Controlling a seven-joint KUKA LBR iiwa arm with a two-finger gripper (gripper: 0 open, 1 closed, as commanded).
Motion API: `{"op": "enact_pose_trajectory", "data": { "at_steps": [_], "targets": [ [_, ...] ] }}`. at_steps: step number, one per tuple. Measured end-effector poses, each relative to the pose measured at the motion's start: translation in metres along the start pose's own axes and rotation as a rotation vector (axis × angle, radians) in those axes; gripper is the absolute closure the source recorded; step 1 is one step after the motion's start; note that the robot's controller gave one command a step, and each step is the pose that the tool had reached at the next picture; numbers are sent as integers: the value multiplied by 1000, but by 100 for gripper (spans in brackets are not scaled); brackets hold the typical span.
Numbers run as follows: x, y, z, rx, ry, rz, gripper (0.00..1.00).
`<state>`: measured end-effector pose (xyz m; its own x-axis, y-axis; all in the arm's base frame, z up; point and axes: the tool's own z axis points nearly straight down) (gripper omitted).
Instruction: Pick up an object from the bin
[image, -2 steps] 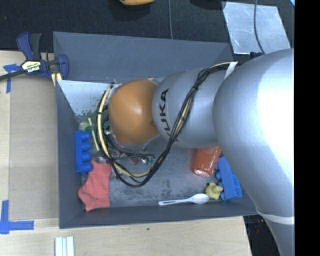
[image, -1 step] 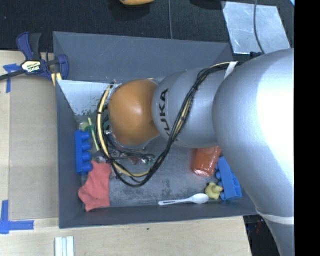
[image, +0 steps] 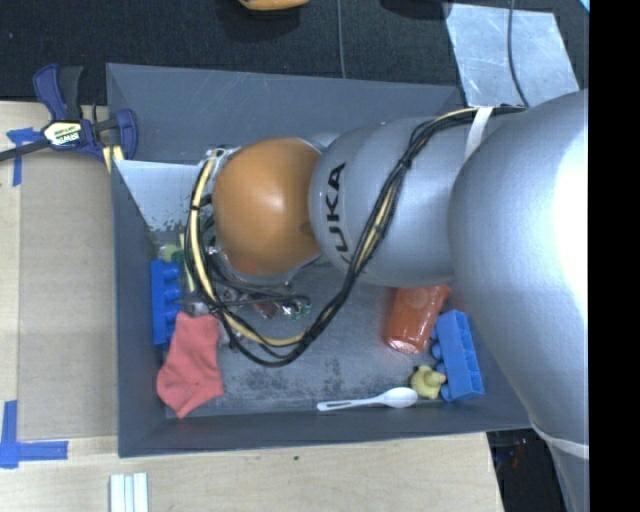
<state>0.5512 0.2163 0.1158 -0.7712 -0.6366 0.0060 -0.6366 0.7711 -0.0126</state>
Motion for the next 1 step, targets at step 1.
{"op": "enact_pose_trajectory", "data": {
  "at_steps": [1],
  "targets": [
    [-7,-3,-14,2,-5,0,100]
  ]
}}
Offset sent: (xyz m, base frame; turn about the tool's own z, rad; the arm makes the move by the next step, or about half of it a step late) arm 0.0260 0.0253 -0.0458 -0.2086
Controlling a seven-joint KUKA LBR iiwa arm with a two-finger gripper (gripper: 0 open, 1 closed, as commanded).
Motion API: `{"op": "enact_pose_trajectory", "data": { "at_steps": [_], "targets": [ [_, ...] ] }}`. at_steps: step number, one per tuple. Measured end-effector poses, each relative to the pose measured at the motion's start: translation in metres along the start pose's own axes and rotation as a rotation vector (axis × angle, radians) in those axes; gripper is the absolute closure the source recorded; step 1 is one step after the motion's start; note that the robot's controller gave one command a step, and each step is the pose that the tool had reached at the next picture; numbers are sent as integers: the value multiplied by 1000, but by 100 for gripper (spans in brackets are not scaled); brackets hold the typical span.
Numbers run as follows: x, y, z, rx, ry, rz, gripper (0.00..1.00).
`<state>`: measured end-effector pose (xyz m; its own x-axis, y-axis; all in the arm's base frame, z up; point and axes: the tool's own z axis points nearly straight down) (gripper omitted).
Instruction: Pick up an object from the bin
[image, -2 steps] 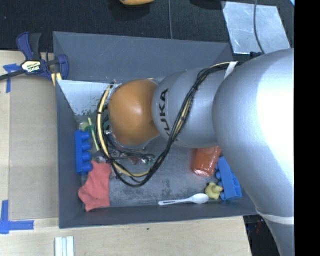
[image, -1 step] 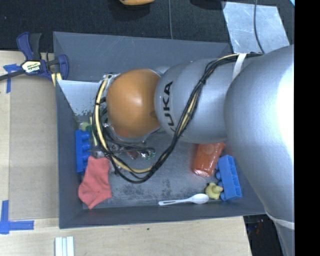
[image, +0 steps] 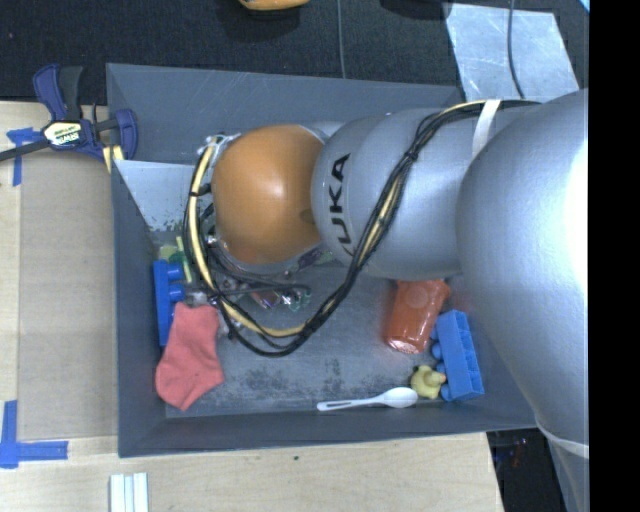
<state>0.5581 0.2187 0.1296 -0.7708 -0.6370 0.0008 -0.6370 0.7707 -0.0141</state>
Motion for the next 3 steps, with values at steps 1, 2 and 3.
{"op": "enact_pose_trajectory", "data": {
  "at_steps": [1,2,3],
  "targets": [
    [-13,1,23,2,-4,-75,100],
    [-3,-30,16,3,-7,-354,100],
    [-24,-2,47,3,3,-449,100]
  ]
}}
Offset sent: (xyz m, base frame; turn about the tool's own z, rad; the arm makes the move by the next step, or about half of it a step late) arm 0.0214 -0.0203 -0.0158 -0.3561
